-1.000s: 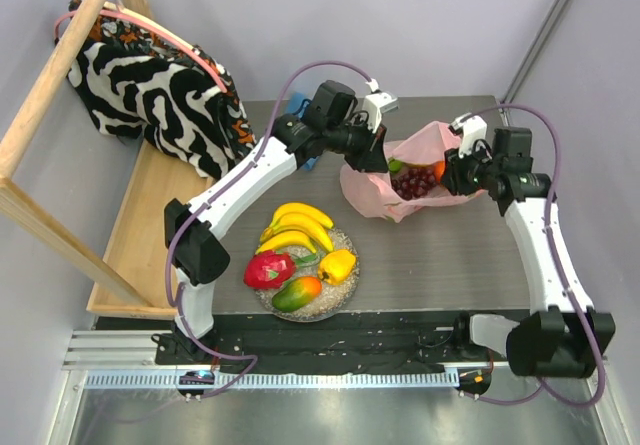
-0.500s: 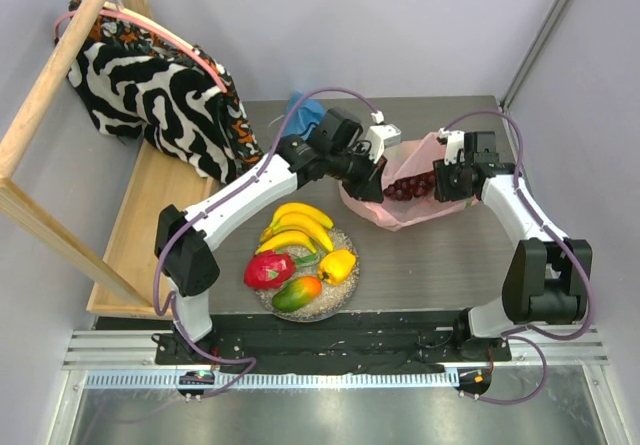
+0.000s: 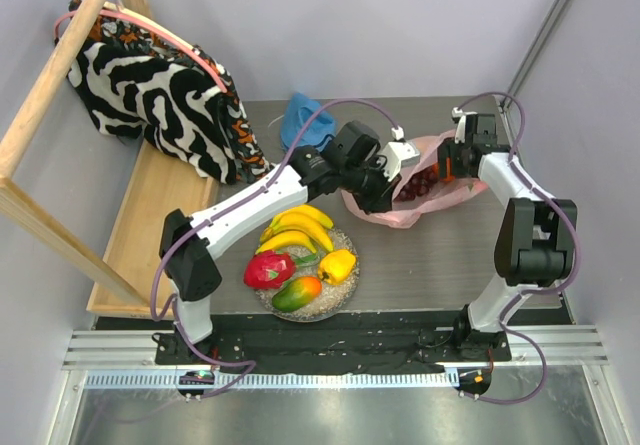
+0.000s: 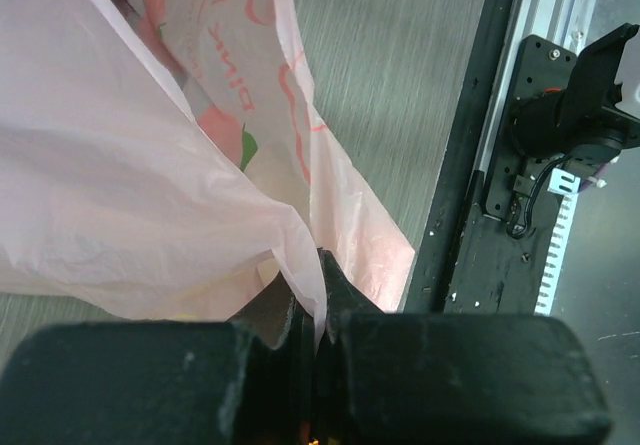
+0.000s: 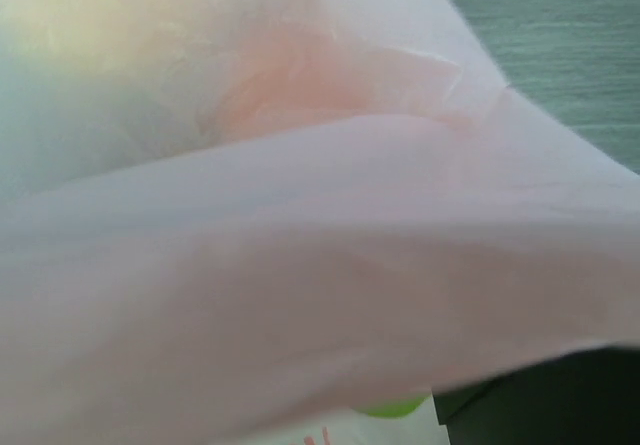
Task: Take the fake fruits out of the plastic bag
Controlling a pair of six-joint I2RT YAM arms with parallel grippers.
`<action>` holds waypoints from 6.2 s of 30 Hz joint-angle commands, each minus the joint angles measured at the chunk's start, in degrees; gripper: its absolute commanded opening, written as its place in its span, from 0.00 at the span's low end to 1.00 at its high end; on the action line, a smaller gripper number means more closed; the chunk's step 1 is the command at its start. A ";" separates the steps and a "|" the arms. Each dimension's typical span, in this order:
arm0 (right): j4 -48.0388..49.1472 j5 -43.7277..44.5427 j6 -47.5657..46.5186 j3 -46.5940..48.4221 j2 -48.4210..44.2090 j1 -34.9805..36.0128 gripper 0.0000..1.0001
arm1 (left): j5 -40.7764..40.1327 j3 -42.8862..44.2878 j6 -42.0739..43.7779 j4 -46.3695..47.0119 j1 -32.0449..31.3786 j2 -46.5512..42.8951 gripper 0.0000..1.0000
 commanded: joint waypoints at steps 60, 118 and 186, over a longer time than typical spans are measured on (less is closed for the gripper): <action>-62.47 -41.97 -54.13 -6.08 -31.71 -1.53 0.33 | -11.72 -0.46 5.82 -2.18 15.40 -20.10 0.84; -11.67 -20.89 -52.11 -11.79 -8.77 64.83 0.73 | -1.00 -6.68 -0.69 0.37 36.76 -30.03 0.84; 10.65 -11.58 -5.35 5.26 11.44 12.01 0.85 | 17.81 1.31 -1.21 -0.77 10.57 -2.08 0.00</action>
